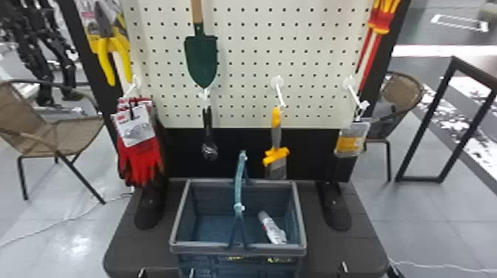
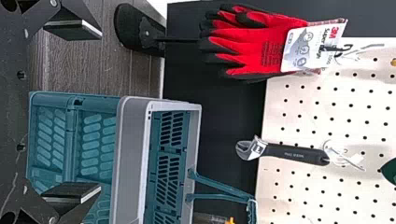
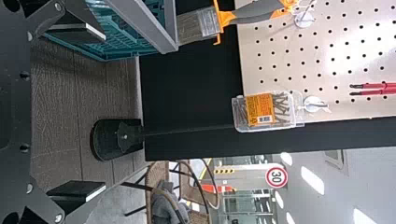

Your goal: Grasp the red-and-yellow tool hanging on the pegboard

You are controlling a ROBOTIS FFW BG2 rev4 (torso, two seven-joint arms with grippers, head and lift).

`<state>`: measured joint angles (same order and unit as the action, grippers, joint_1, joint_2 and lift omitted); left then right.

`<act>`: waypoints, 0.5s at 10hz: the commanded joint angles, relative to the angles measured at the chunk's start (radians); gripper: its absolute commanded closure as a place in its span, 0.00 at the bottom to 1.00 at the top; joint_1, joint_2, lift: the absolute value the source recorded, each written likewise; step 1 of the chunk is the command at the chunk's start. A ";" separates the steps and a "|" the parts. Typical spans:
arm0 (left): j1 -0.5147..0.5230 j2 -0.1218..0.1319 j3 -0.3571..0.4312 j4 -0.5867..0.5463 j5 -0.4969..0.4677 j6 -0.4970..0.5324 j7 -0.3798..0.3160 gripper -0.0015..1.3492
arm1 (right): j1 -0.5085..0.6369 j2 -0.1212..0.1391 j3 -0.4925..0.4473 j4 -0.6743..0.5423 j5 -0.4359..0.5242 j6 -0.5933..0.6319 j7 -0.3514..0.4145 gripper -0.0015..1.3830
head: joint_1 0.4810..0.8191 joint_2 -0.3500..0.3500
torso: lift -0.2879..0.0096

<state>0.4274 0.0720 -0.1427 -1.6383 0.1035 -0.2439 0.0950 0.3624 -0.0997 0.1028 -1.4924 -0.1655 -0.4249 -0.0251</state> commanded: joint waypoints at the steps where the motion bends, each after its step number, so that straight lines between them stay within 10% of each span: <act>1: -0.001 0.000 0.000 0.000 -0.001 0.000 0.000 0.12 | -0.002 0.000 0.000 0.000 0.000 0.000 -0.001 0.13 | 0.20 0.50 | 0.63; 5: -0.001 0.002 0.000 0.000 0.001 0.000 0.000 0.12 | -0.003 -0.002 0.000 0.000 0.004 -0.005 0.001 0.13 | 0.20 0.50 | 0.63</act>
<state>0.4257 0.0734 -0.1415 -1.6383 0.1038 -0.2443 0.0950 0.3590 -0.1012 0.1027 -1.4939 -0.1615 -0.4275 -0.0256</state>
